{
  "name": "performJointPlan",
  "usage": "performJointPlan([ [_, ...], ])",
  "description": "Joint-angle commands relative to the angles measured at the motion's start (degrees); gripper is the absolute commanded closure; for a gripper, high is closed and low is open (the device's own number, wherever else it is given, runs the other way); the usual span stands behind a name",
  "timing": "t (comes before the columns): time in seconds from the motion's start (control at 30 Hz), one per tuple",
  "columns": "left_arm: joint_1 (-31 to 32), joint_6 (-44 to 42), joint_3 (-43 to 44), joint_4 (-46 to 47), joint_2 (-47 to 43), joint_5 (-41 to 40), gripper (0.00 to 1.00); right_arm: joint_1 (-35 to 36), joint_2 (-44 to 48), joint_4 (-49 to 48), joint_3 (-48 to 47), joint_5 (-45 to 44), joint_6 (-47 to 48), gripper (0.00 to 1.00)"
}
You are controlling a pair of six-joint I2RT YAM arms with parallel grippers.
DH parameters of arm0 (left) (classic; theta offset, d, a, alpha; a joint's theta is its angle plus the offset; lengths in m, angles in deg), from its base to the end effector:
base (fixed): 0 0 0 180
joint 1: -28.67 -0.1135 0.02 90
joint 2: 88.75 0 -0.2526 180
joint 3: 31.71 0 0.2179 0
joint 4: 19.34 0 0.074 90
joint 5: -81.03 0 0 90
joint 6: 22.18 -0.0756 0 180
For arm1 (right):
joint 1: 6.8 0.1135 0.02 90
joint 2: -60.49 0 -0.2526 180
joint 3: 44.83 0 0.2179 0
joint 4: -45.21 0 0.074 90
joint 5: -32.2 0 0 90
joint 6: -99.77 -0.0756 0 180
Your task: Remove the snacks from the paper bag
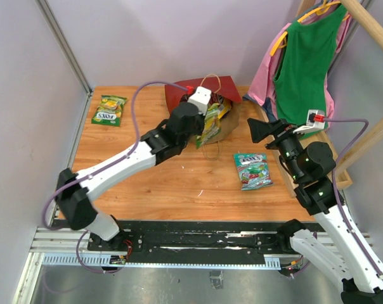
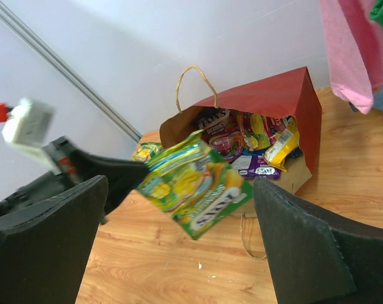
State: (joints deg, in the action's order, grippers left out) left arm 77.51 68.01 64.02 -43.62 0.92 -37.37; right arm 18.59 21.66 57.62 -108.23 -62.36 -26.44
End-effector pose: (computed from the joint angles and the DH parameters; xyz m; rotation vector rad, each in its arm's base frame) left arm 0.2697 -0.2539 0.3452 0.4463 1.7967 -0.1275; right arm 0.1538 0.0663 0.3939 0.2020 1.3961 0.8453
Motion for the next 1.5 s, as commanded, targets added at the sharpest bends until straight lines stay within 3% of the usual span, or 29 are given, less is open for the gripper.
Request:
performJointPlan([
  [0.0,0.04,4.29,-5.77,2.53,-10.92,-0.52,0.99,-0.69,0.62,-2.66,-0.72,-0.03,-0.61,0.01],
  [0.27,-1.22,8.18,-16.96,-0.46,-25.14,-8.27,0.99,-0.58,-1.63,-3.92,-1.75,3.3,-2.46,0.01],
  [0.47,-12.25,17.11,-26.71,-1.12,-32.14,2.27,1.0,-0.15,-6.78,-3.42,-4.49,8.82,-4.15,0.01],
  [0.7,-28.5,26.0,-38.69,3.58,-31.75,15.38,0.99,1.33,-5.78,-4.69,-3.19,7.33,-2.91,0.01],
  [0.9,-36.86,30.19,-44.21,6.49,-27.52,12.76,1.0,1.33,-4.04,-4.36,-2.1,5.32,-1.35,0.01],
  [1.03,-39.31,30.62,-47.06,8.33,-27.84,9.14,0.99,1.33,-4.54,-4.58,-1.74,6.42,-1.43,0.01],
  [1.33,-47.59,32.45,-49.38,8.75,-28.3,10.19,0.99,1.58,-5.86,-6.3,-0.74,8.53,-5.2,0.01],
  [1.47,-48.77,33.1,-50.26,7.97,-28.59,5.51,0.99,1.57,-4.94,-6.46,-0.31,6.68,-5.12,0.01],
])
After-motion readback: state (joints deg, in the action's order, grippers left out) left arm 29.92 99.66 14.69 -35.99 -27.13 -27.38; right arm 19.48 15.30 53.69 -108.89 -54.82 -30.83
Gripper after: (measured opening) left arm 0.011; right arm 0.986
